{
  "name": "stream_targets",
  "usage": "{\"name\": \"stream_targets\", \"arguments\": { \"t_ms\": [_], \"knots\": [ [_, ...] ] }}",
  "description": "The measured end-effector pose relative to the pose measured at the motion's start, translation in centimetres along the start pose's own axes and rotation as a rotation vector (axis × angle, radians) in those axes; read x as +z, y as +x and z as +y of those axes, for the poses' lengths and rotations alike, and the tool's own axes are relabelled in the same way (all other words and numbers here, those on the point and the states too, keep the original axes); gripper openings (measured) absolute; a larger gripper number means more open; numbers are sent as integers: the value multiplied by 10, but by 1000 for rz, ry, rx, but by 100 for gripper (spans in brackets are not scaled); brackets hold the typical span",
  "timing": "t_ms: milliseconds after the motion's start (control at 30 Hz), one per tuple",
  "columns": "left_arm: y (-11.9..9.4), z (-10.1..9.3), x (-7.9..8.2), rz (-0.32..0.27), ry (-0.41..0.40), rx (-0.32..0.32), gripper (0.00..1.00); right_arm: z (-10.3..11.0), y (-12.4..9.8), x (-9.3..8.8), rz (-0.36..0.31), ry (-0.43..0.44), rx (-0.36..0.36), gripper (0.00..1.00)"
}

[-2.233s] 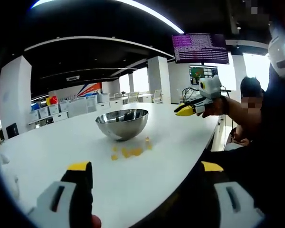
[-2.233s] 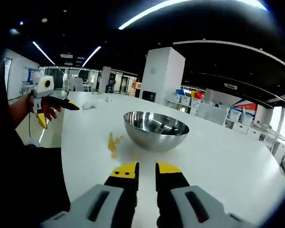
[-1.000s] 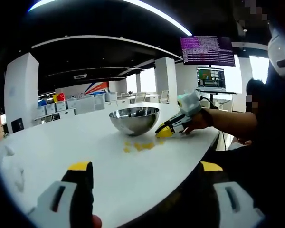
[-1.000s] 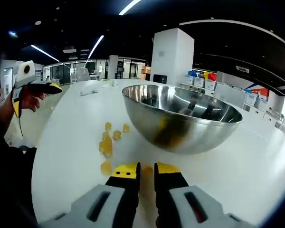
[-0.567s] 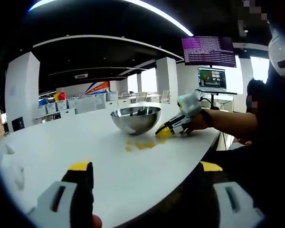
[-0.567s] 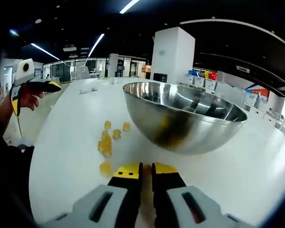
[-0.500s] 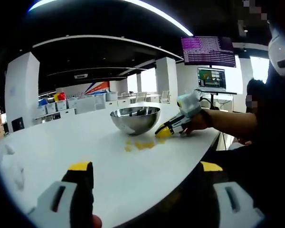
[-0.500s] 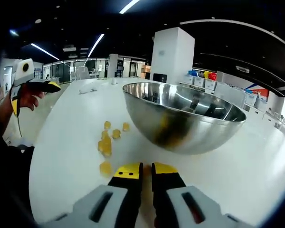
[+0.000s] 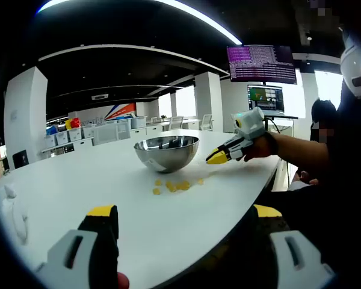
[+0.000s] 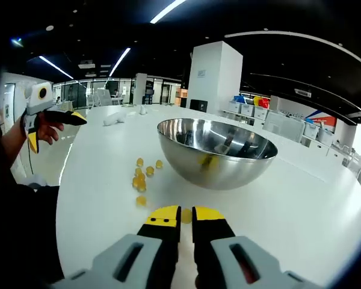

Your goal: Pick up the QQ candy scattered on the table and place it into the stainless steel bowl on the table

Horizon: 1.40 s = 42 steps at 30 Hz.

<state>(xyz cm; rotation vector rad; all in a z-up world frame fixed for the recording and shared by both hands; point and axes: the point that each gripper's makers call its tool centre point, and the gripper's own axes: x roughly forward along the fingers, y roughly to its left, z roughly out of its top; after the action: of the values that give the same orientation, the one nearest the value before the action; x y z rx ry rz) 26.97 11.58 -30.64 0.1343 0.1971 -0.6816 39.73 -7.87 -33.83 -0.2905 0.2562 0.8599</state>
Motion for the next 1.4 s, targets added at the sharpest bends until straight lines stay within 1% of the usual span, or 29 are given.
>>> {"name": "stream_targets", "arguments": {
  "t_ms": [200,267,400,500,533,633,800,867,933,1067,1100,1133,1267,1333,1400],
  "knots": [
    [9,-7,1,2,4,-20,90,-13,-32,9,-33,1,-47,9],
    [13,-13,2,4,7,-27,90,-16,-37,12,-40,2,-56,9],
    [17,-19,2,7,9,-41,89,-19,-39,18,-42,-9,-62,9],
    [17,-21,2,9,11,-48,89,-22,-36,27,-43,-26,-59,9],
    [17,-21,2,9,11,-48,88,-22,-33,31,-42,-36,-54,9],
    [16,-19,2,8,9,-48,88,-33,-18,46,-31,-64,-43,9],
    [15,-19,1,12,7,-52,87,-39,5,76,-21,-128,-11,9],
    [14,-18,1,11,5,-53,86,-48,19,87,-15,-136,-4,9],
    [13,-17,0,9,4,-52,86,-52,29,95,0,-157,10,9],
    [9,-13,-3,8,-3,-44,85,-56,51,101,80,-231,44,9],
    [8,-12,-3,7,-5,-42,85,-59,56,101,91,-245,51,9],
    [7,-12,-4,7,-7,-41,84,-65,66,101,115,-267,63,9],
    [3,-8,-5,4,-12,-32,84,-65,90,93,184,-294,94,9],
    [0,-6,-5,-1,-14,-28,84,-69,98,93,207,-310,97,9],
    [-2,-4,-5,-5,-18,-24,84,-68,101,91,221,-313,105,9]
  ]
}}
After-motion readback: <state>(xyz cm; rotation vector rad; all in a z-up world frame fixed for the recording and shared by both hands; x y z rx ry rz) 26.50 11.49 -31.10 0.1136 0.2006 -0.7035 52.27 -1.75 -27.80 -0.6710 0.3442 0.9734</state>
